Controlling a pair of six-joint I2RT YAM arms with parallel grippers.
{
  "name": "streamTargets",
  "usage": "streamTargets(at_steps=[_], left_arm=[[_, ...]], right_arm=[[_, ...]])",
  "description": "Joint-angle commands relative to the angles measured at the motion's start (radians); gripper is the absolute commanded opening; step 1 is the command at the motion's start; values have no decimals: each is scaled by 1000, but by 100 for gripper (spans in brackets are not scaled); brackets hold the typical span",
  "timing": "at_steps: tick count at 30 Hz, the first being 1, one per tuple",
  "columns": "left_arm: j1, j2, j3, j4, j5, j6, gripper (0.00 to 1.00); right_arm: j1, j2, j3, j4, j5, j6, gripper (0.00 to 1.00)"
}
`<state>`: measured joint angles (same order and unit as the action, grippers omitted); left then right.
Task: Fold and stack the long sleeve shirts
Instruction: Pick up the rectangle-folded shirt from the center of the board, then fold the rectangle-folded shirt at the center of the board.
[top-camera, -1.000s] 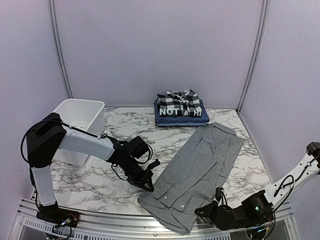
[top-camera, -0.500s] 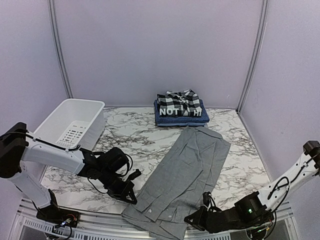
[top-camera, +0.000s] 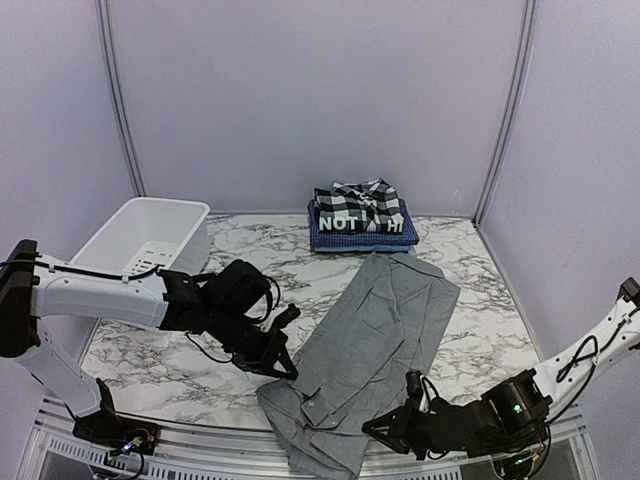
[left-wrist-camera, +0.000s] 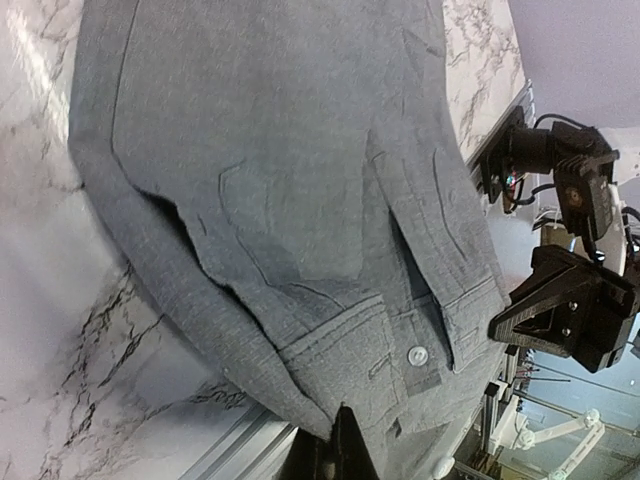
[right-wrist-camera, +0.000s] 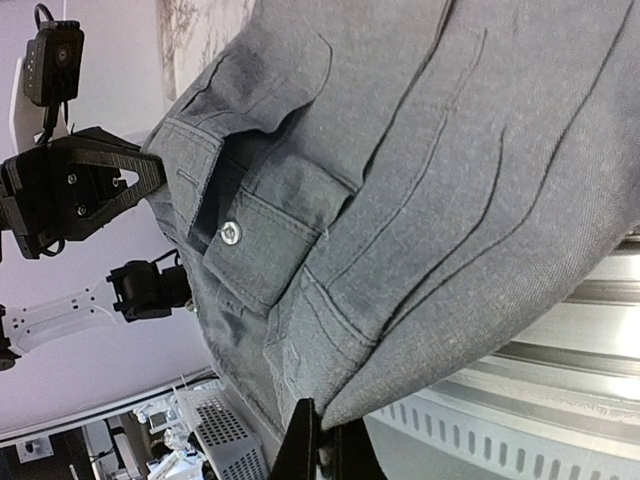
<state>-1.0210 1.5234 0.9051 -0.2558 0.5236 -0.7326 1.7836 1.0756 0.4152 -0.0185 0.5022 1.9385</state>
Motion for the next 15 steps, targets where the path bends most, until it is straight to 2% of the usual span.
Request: streamTargets(at_steps=[1,9,15], left_arm=[[35,84,112,-37,18,15,0],[125,291,339,-44,42,56,0],[151,483,531,-44,44,63,0]], right_arm=[[-37,-111,19,-152,102,-2,0],[-182,-333,-80,-273,184,-58,0],[-232,-499,-135,-399,316,-29,0]])
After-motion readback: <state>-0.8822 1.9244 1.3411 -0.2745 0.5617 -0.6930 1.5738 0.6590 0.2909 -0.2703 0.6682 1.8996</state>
